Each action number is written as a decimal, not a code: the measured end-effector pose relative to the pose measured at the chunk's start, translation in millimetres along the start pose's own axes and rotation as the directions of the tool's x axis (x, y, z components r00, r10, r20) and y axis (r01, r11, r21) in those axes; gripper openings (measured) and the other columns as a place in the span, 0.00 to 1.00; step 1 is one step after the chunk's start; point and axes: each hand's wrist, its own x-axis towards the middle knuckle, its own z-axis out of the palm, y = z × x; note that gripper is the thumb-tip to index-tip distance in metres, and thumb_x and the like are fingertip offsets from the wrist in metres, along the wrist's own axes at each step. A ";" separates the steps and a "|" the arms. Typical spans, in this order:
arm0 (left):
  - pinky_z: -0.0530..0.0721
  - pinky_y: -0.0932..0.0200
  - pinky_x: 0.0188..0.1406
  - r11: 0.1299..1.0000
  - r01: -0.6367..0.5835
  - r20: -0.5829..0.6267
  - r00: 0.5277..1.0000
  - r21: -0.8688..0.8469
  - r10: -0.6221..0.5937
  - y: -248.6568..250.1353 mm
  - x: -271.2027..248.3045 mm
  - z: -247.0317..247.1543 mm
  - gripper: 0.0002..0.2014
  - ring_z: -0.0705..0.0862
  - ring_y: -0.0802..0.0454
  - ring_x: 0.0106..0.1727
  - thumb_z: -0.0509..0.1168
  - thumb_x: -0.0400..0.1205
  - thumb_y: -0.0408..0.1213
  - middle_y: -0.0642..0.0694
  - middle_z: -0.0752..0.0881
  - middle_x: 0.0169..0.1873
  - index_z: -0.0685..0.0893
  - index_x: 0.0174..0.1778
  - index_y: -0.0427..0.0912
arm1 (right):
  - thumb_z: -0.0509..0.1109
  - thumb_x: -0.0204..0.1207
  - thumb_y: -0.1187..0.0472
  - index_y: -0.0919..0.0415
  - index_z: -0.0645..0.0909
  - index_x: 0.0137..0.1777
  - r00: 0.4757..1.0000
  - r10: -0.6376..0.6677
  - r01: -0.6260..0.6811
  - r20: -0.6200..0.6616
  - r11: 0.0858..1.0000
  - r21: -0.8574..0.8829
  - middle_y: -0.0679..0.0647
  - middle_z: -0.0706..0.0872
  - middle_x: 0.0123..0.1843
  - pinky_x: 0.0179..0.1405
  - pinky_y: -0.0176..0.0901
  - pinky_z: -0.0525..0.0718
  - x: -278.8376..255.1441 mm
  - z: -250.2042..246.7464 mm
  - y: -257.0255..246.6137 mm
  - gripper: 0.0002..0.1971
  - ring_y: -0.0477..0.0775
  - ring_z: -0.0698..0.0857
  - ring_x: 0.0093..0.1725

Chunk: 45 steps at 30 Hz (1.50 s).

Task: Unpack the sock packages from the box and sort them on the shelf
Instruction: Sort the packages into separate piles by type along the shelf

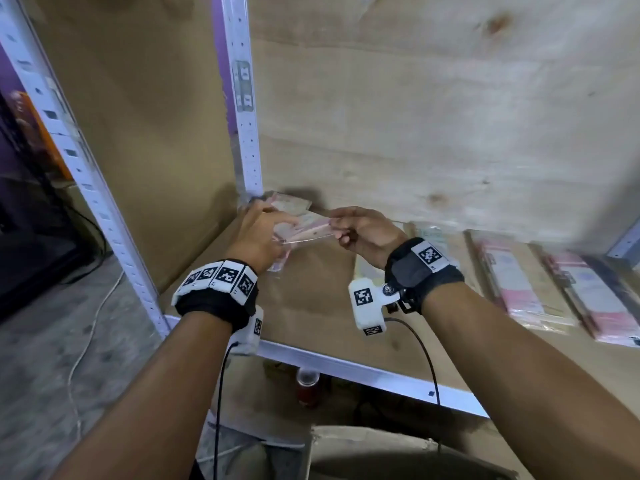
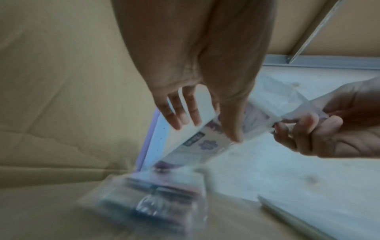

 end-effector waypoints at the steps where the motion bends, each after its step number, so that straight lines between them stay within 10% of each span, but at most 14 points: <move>1: 0.67 0.60 0.75 0.998 -0.057 -0.078 0.995 0.005 0.058 9.9 0.0 -4.0 0.17 0.76 0.43 0.70 0.77 0.76 0.38 0.43 0.81 0.63 0.90 0.61 0.44 | 0.66 0.81 0.76 0.69 0.81 0.55 1.000 -0.010 0.010 0.004 0.999 0.038 0.59 0.81 0.35 0.23 0.33 0.74 -6.5 -5.0 -8.0 0.07 0.50 0.76 0.28; 3: 0.76 0.49 0.66 0.985 -0.171 -0.206 0.964 0.005 0.168 30.6 0.9 -11.3 0.12 0.80 0.43 0.59 0.75 0.79 0.43 0.43 0.84 0.52 0.91 0.53 0.39 | 0.65 0.84 0.68 0.66 0.79 0.57 0.999 -0.028 0.026 0.027 0.997 0.076 0.58 0.82 0.37 0.26 0.34 0.73 -20.2 -14.5 -24.1 0.05 0.50 0.76 0.29; 7: 0.78 0.66 0.35 0.931 -0.294 -0.365 0.909 -0.218 0.202 72.9 -3.2 -24.2 0.13 0.76 0.63 0.30 0.72 0.79 0.53 0.53 0.82 0.26 0.91 0.45 0.47 | 0.60 0.87 0.46 0.61 0.84 0.52 0.994 -0.075 0.063 0.076 0.987 0.148 0.54 0.84 0.36 0.34 0.39 0.69 -42.6 -41.2 -47.5 0.19 0.50 0.77 0.31; 14: 0.88 0.53 0.53 0.629 -0.079 -0.166 0.983 -0.774 -0.082 109.2 -7.7 11.3 0.10 0.91 0.49 0.49 0.76 0.79 0.39 0.46 0.93 0.49 0.90 0.55 0.43 | 0.73 0.80 0.49 0.68 0.83 0.57 0.975 -0.188 0.222 0.119 0.812 -0.540 0.52 0.82 0.44 0.48 0.42 0.79 -72.3 -88.1 -19.6 0.20 0.47 0.81 0.44; 18: 0.87 0.49 0.58 0.644 0.158 0.029 0.978 -0.749 -0.206 109.2 0.8 39.5 0.23 0.89 0.42 0.59 0.79 0.75 0.35 0.40 0.90 0.56 0.83 0.65 0.37 | 0.70 0.83 0.67 0.68 0.83 0.59 0.990 -0.121 0.140 0.071 0.890 -0.434 0.55 0.81 0.36 0.30 0.38 0.83 -90.1 -124.3 7.5 0.08 0.47 0.81 0.30; 21: 0.89 0.45 0.54 0.583 0.227 0.081 0.961 -0.780 -0.266 110.5 3.4 51.2 0.30 0.88 0.44 0.59 0.80 0.74 0.39 0.43 0.86 0.57 0.77 0.71 0.44 | 0.67 0.84 0.68 0.69 0.83 0.64 0.990 -0.140 0.136 0.025 0.876 -0.463 0.57 0.84 0.41 0.39 0.40 0.80 -100.7 -148.4 15.1 0.11 0.49 0.81 0.37; 27: 0.83 0.60 0.34 0.748 0.086 0.052 0.996 -0.658 -0.069 118.9 5.7 63.7 0.08 0.87 0.53 0.32 0.75 0.79 0.47 0.46 0.90 0.35 0.90 0.47 0.47 | 0.62 0.84 0.71 0.67 0.86 0.61 0.970 -0.236 0.203 0.054 0.675 -0.710 0.55 0.89 0.57 0.58 0.35 0.77 -115.9 -173.5 10.0 0.12 0.48 0.84 0.56; 32: 0.73 0.75 0.21 0.903 -0.037 -0.004 0.999 -0.428 0.039 141.0 8.0 78.0 0.17 0.78 0.66 0.21 0.62 0.88 0.39 0.53 0.81 0.25 0.83 0.31 0.50 | 0.55 0.85 0.66 0.59 0.85 0.63 0.968 -0.246 0.099 -0.042 0.532 -0.841 0.50 0.86 0.63 0.57 0.35 0.72 -114.2 -185.4 11.4 0.17 0.49 0.81 0.61; 37: 0.76 0.54 0.43 0.992 -0.086 -0.092 0.993 -0.087 0.078 160.9 7.4 80.2 0.18 0.82 0.43 0.45 0.52 0.90 0.41 0.44 0.87 0.40 0.81 0.38 0.43 | 0.57 0.88 0.58 0.53 0.84 0.59 0.929 -0.361 0.128 -0.084 0.525 -0.841 0.39 0.83 0.45 0.39 0.28 0.71 -110.6 -191.4 10.3 0.13 0.44 0.81 0.45; 40: 0.64 0.56 0.33 0.996 -0.087 -0.116 0.989 0.029 0.090 163.8 9.1 82.5 0.24 0.75 0.46 0.31 0.53 0.90 0.48 0.51 0.78 0.25 0.75 0.27 0.45 | 0.59 0.88 0.48 0.53 0.81 0.44 0.888 -0.454 0.159 -0.074 0.453 -0.877 0.41 0.80 0.33 0.30 0.24 0.68 -110.8 -195.6 7.9 0.15 0.39 0.78 0.34; 45: 0.77 0.55 0.34 0.996 -0.086 -0.080 0.993 0.027 0.088 167.3 10.9 82.2 0.29 0.82 0.45 0.30 0.54 0.88 0.59 0.48 0.83 0.24 0.80 0.27 0.44 | 0.62 0.87 0.48 0.49 0.69 0.29 0.834 -0.547 0.176 -0.064 0.375 -0.910 0.43 0.76 0.27 0.32 0.20 0.70 -112.9 -204.6 4.8 0.22 0.36 0.74 0.29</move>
